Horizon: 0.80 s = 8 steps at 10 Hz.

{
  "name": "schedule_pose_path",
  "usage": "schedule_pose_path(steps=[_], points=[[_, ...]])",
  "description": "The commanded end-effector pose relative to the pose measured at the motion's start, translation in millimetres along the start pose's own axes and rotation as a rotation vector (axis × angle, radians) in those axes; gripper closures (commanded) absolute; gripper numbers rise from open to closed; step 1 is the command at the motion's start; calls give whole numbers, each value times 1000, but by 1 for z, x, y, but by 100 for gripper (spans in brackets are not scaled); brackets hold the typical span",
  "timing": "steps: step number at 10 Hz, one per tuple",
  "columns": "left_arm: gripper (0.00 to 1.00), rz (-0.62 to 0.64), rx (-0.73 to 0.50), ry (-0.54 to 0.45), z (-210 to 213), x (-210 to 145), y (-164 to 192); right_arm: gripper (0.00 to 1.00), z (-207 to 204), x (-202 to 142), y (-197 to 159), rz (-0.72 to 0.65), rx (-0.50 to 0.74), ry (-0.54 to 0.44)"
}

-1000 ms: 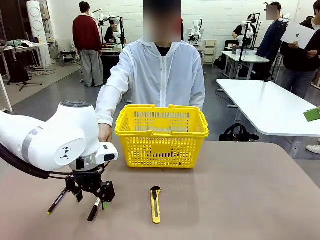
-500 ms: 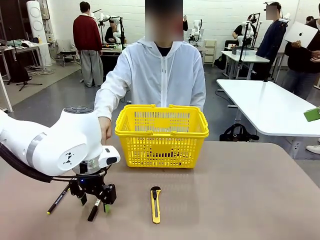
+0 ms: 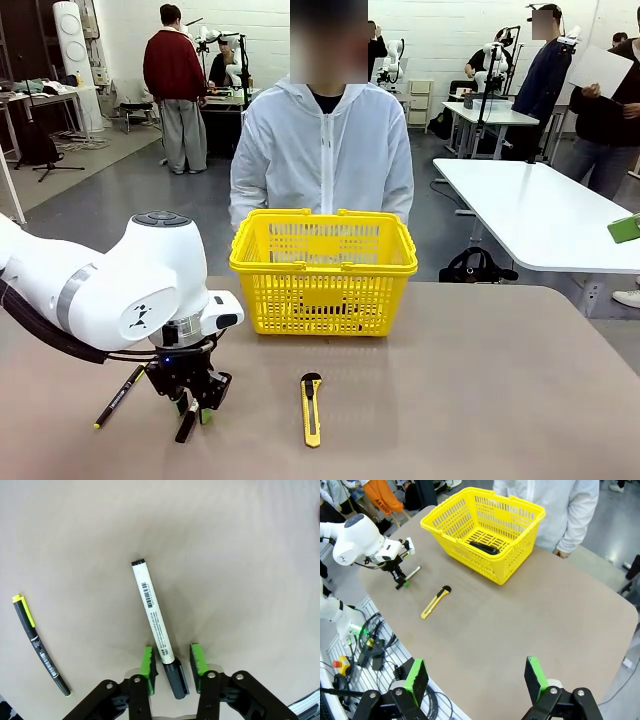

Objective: Place the items the person wants into the basket.
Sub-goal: Pick up the item the person points to and place it in the Market Basket.

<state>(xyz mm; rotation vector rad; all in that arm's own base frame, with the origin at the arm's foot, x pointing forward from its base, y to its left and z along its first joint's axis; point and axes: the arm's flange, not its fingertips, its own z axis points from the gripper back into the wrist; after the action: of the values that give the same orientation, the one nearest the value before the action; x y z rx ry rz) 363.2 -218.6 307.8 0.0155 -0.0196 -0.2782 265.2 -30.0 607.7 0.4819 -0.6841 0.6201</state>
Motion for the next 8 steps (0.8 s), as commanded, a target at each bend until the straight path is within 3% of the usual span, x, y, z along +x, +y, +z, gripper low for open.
schedule_pose_path(steps=[1, 5, 8], points=[[97, 24, 27, 2, -9, -1, -4, 0, -2, -1, -2, 7, 7, 0], [100, 13, 8, 18, 1, -3, 1, 0, -2, -1, -2, 7, 7, 0], [100, -26, -10, 19, 96, -17, 17, 0, -2, -1, -2, 7, 7, 0]])
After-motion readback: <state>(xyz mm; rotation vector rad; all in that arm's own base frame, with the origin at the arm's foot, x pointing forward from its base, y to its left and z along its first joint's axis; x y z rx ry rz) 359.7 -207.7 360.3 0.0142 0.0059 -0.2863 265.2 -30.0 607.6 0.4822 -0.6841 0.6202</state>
